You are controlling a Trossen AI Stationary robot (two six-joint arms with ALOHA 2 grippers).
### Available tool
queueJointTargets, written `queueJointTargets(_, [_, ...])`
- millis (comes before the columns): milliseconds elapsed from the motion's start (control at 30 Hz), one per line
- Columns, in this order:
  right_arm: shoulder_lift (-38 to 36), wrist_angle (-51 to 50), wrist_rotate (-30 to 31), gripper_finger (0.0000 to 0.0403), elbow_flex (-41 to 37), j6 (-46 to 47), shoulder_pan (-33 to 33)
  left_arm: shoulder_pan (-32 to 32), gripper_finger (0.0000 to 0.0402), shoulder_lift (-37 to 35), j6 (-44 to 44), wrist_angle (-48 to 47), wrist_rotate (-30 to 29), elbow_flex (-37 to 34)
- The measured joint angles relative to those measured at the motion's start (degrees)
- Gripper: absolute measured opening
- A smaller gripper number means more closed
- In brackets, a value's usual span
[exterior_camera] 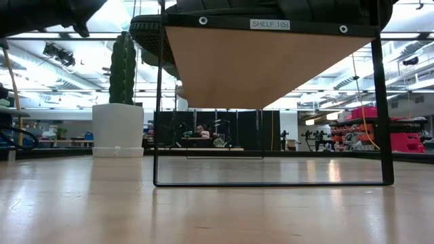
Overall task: Pick and place slippers onto the shelf
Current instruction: Return to Home Position
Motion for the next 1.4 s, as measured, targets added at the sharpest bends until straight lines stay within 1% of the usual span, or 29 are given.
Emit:
queueJointTargets(167, [0.00,0.00,0.00,0.0003,0.00,0.00,-0.02,0.80,0.0003,-5.20,0.00,-4.09,0.00,0.00])
queueJointTargets(333, [-0.02,0.01,0.02,0.0002,0.02,0.00,-0.01,0.82,0.0005,-4.93,-0.51,-5.95,0.00,0.01])
queueJointTargets(467, [-0.02,0.17,0.01,0.0003,0.02,0.02,-0.01,0.80,0.0003,-4.94,-2.27,-9.30,0.02,0.00])
queueJointTargets(533, [-0.02,0.17,0.02,0.0002,0.02,0.02,0.00,0.80,0.0003,-4.98,-2.66,-7.38,0.00,-0.80])
queueJointTargets(700, [-0.01,0.17,0.01,0.0003,0.02,0.07,-0.01,0.80,0.0004,-4.96,-3.91,2.56,-0.95,-6.46])
queueJointTargets(767, [0.00,0.20,0.00,0.0002,0.02,0.07,0.00,0.80,0.0003,-4.94,-3.93,4.07,-1.11,-7.82])
queueJointTargets(900, [0.00,0.60,0.00,0.0003,0.02,0.09,0.00,0.80,0.0006,-4.96,-3.96,5.25,-1.11,-8.28])
queueJointTargets(1100, [0.00,0.65,0.00,0.0002,0.02,0.09,-0.02,0.80,0.0005,-4.88,-4.84,2.07,-1.11,-8.52])
queueJointTargets(1267, [0.00,0.82,0.00,0.0002,0.02,0.09,-0.02,0.54,0.0003,-4.81,-6.49,2.12,-1.09,-9.33])
queueJointTargets(1400, [0.00,1.11,-0.01,0.0003,0.02,0.09,0.00,-0.44,0.0006,-4.87,-6.10,2.14,-1.11,-9.33])
